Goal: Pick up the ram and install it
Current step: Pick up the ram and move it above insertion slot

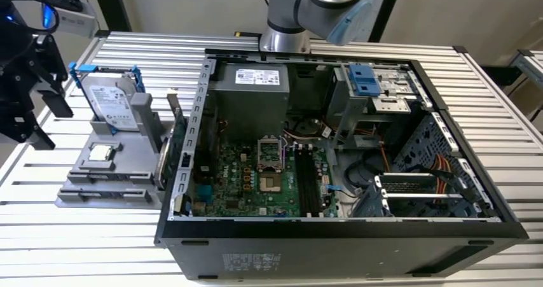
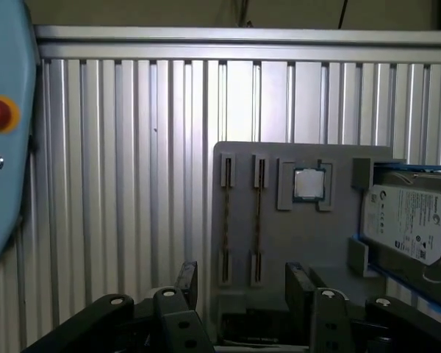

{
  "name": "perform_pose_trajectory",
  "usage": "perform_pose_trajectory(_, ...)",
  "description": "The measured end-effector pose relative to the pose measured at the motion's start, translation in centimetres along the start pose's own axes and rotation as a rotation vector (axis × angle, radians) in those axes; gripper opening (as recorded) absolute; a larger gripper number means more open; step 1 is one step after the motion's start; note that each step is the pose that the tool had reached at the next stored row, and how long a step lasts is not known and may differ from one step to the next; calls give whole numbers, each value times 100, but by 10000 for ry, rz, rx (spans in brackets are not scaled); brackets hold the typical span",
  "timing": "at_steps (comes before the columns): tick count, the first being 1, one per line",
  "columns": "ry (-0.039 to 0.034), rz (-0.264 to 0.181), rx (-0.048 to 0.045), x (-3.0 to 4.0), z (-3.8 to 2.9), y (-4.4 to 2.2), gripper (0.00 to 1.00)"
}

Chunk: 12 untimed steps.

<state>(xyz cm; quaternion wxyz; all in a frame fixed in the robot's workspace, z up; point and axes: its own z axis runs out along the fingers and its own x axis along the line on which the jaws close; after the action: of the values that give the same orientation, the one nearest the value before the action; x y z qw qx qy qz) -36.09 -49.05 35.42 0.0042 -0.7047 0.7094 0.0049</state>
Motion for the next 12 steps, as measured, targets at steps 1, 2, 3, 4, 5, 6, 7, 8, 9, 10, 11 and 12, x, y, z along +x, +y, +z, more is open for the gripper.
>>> perform_pose_trajectory(1,0,0,-1,0,9,0,100)
perform_pose_trajectory(2,1,1,-1,-1,19,0,100)
perform_pose_trajectory(3,0,0,0,-2,30,0,100)
perform_pose_trajectory(4,0,1,1,-2,40,0,100)
perform_pose_trajectory(5,0,0,0,-6,97,0,100)
perform_pose_trajectory(6,0,0,0,-7,121,0,100)
perform_pose_trajectory(7,-1,0,-2,-8,130,0,100)
perform_pose_trajectory(8,0,0,-2,-8,141,0,100)
perform_pose_trajectory(9,0,0,-3,-9,151,0,100)
perform_pose_trajectory(10,0,0,-5,-10,160,0,100)
perform_pose_trajectory(11,0,0,-6,-11,171,0,100)
perform_pose_trajectory(12,0,0,-7,-11,181,0,100)
